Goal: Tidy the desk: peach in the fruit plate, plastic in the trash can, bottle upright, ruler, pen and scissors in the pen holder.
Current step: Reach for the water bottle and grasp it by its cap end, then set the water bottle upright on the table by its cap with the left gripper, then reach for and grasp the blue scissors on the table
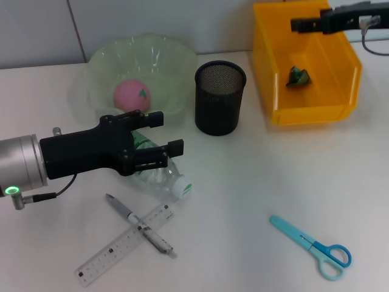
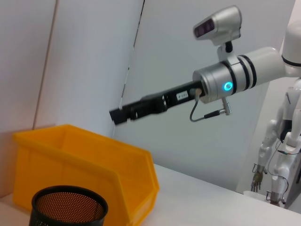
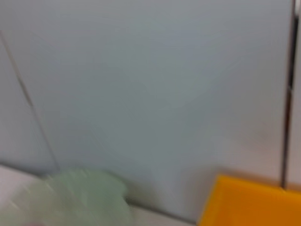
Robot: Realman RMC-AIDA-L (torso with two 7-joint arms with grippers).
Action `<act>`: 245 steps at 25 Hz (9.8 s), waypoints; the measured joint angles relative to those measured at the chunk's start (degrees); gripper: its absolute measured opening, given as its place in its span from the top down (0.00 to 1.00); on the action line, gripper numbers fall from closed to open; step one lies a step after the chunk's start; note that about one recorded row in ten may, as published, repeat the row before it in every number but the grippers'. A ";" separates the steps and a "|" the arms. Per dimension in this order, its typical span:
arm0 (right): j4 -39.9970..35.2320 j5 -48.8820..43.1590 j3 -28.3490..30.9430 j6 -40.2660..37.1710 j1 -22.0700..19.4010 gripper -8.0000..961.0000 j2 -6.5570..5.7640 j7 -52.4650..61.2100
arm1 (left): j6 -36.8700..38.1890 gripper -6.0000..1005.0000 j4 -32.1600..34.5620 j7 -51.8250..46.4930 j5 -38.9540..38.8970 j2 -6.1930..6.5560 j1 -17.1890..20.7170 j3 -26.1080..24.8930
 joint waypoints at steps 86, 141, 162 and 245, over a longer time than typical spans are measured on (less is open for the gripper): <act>7.89 10.10 8.54 -36.81 -17.66 0.17 -4.38 -12.51 | -3.72 0.22 19.34 4.11 64.83 -4.52 -29.14 26.60; 7.89 10.11 8.55 -35.74 -18.19 0.17 -4.63 -13.51 | -0.53 0.55 23.87 -5.22 62.17 -4.44 -26.43 19.21; 7.89 9.55 8.48 -35.91 -18.18 0.17 -4.72 -13.60 | 4.57 0.57 30.93 -11.80 61.33 -4.17 -21.23 2.40; 10.49 8.62 7.85 -36.74 -17.68 0.17 -5.33 -15.77 | 16.45 0.74 28.70 -35.54 63.72 1.22 -22.51 -27.26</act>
